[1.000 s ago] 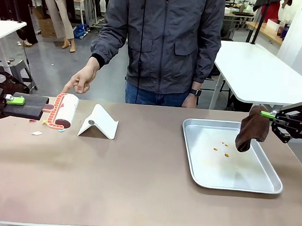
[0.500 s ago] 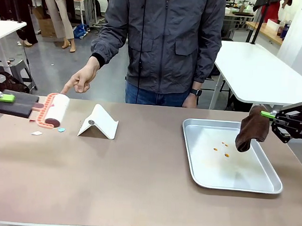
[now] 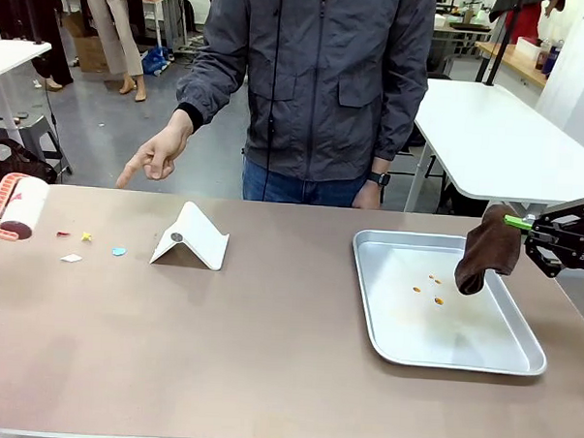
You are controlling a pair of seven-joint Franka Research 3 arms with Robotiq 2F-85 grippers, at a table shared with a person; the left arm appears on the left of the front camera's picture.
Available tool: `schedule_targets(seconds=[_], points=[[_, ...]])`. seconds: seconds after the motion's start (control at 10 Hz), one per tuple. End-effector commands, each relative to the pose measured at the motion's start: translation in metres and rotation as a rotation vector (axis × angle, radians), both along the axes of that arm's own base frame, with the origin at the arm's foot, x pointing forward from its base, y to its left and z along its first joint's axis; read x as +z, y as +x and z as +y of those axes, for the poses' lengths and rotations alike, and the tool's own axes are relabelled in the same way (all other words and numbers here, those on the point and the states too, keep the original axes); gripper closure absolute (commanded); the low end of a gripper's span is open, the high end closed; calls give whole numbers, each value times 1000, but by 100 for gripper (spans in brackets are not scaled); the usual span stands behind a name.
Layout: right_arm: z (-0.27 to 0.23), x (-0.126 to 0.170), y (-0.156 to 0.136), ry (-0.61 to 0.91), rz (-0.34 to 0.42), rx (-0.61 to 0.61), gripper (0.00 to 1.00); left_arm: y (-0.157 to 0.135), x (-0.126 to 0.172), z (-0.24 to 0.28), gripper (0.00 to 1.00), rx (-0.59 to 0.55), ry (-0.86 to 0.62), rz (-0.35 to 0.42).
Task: Clean the surface of the table.
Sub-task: If a person points to the right, clean the right side of the table with your right hand, and if they point to the left, clean the left side with your left hand.
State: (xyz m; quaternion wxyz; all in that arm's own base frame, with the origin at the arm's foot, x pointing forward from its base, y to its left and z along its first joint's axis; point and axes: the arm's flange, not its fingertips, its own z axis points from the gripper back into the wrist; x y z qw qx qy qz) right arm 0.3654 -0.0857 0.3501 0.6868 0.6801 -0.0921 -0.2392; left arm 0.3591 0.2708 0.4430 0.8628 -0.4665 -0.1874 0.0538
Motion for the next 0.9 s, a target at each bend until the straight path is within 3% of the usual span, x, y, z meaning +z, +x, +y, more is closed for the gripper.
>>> schedule_targets(seconds=[0.0, 0.3, 0.8], points=[[-1, 3, 1, 25, -12, -5, 100, 0, 4, 3, 78, 33, 78, 23], [-1, 3, 1, 25, -12, -5, 100, 4, 3, 25, 78, 87, 225, 63], [-1, 3, 1, 25, -12, -5, 100, 14, -5, 43, 78, 152, 221, 82]])
